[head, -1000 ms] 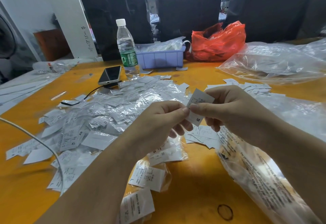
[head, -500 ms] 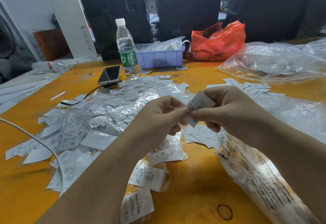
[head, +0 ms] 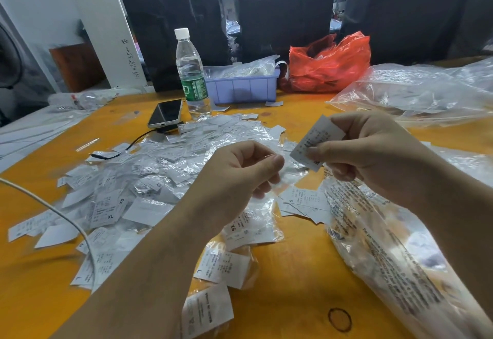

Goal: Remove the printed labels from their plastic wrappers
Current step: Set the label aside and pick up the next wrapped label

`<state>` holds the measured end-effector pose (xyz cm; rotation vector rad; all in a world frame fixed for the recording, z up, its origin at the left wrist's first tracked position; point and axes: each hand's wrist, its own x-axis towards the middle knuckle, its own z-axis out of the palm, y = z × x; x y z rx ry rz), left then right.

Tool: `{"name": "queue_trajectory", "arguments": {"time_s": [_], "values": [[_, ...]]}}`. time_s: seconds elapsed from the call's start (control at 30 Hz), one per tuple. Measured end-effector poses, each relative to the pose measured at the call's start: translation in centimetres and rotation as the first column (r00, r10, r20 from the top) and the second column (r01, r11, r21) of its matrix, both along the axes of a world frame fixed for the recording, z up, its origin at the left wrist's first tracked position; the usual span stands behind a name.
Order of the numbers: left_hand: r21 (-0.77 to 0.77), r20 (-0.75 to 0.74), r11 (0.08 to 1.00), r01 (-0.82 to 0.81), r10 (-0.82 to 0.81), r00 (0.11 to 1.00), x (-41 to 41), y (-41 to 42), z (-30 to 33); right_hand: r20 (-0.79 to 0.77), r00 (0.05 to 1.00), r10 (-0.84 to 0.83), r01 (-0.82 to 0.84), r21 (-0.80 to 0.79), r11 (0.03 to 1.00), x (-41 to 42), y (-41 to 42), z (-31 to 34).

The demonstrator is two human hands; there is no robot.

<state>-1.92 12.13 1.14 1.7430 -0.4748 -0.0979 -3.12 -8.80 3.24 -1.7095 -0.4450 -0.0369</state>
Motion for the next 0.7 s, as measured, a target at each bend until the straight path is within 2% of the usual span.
{"name": "queue_trajectory", "arguments": {"time_s": [0.3, 0.7], "values": [[0.015, -0.036, 0.995, 0.098, -0.097, 0.995, -0.16, -0.1, 0.24, 0.013, 0.999, -0.039, 0.039, -0.062, 0.997, -0.17, 0.29, -0.12], [0.029, -0.06, 0.994, 0.107, -0.105, 0.993, -0.11, -0.13, 0.1, 0.031, 0.999, -0.044, 0.047, -0.08, 0.996, -0.37, 0.83, -0.28]]}}
